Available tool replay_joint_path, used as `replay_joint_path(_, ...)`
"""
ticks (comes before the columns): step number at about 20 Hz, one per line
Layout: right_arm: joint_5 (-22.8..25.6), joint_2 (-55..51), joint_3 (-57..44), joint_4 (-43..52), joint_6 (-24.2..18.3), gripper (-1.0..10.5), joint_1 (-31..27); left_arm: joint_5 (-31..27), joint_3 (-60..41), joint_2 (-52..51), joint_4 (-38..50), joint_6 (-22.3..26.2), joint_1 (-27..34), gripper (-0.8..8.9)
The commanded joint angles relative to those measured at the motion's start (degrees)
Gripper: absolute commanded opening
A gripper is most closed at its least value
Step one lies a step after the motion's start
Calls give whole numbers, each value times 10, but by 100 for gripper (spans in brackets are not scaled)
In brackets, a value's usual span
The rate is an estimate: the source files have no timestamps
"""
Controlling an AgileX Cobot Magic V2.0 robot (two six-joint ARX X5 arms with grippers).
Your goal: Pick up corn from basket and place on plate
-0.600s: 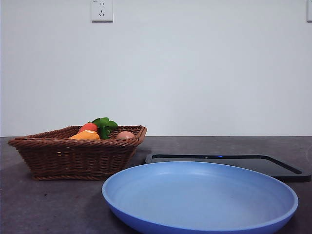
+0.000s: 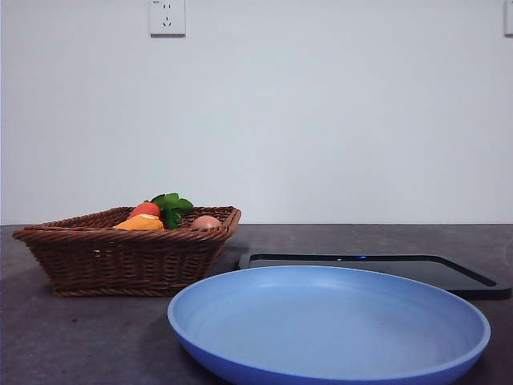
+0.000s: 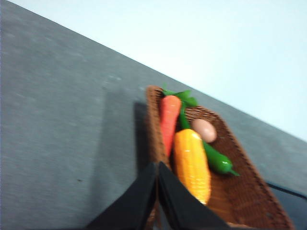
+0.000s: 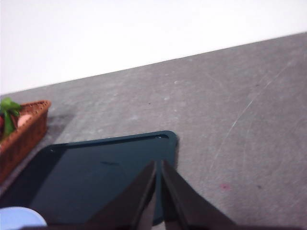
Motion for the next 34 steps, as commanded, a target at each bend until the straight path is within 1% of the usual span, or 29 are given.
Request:
replay_joint_path(1, -1, 0, 18, 4, 66, 2, 0, 32, 0, 0, -7, -42, 2, 7)
replay_joint_path(4, 0, 0, 43, -1, 84, 2, 0, 44, 26, 4, -34, -40, 2, 7)
replay_joint_path(7, 0, 0, 78, -21, 84, 2, 0, 50, 62, 16, -55, -40, 2, 7)
replay_joint_path(10, -1, 7, 115, -52, 84, 2, 0, 70, 98, 40, -72, -37, 2, 7)
replay_joint_path(13, -4, 26, 158, -100, 76, 2, 0, 86, 138, 74, -100, -16, 1, 7)
replay_joint_path(16, -26, 61, 211, -159, 37, 2, 0, 107, 188, 121, -144, 33, 1, 7)
replay_joint_path(17, -38, 77, 233, -184, 18, 2, 0, 117, 209, 141, -165, 55, 1, 7)
replay_joint_path(20, -66, 127, 287, -245, -40, 2, 0, 133, 262, 191, -218, 103, -2, 7)
replay_joint_path(25, -122, 210, 361, -329, -134, 2, 2, 140, 341, 259, -302, 172, -22, 7)
replay_joint_path(29, -132, 271, 412, -394, -196, 2, 19, 140, 389, 303, -369, 218, -52, 7)
replay_joint_path(31, -132, 294, 432, -419, -215, 2, 33, 140, 404, 320, -391, 235, -70, 7)
replay_joint_path(34, -132, 334, 461, -459, -235, 2, 69, 140, 417, 347, -418, 253, -106, 7)
